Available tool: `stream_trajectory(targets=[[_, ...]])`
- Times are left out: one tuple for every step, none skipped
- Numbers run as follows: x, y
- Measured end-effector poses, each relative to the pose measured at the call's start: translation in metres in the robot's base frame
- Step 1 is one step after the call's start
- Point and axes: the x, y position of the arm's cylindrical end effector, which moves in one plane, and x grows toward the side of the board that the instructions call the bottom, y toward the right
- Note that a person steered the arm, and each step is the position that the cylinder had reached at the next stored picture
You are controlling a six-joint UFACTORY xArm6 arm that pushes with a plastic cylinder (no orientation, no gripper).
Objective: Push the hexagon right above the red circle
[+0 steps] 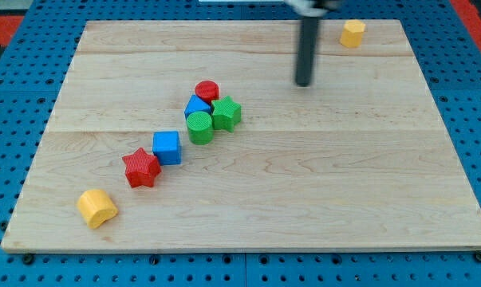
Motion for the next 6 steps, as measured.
stream_trajectory(targets=[[-0.034, 0.075], [-0.08, 0.11], [-0.086, 0.094], [-0.096, 0.066], [-0.117, 0.067], [-0.142, 0.058]])
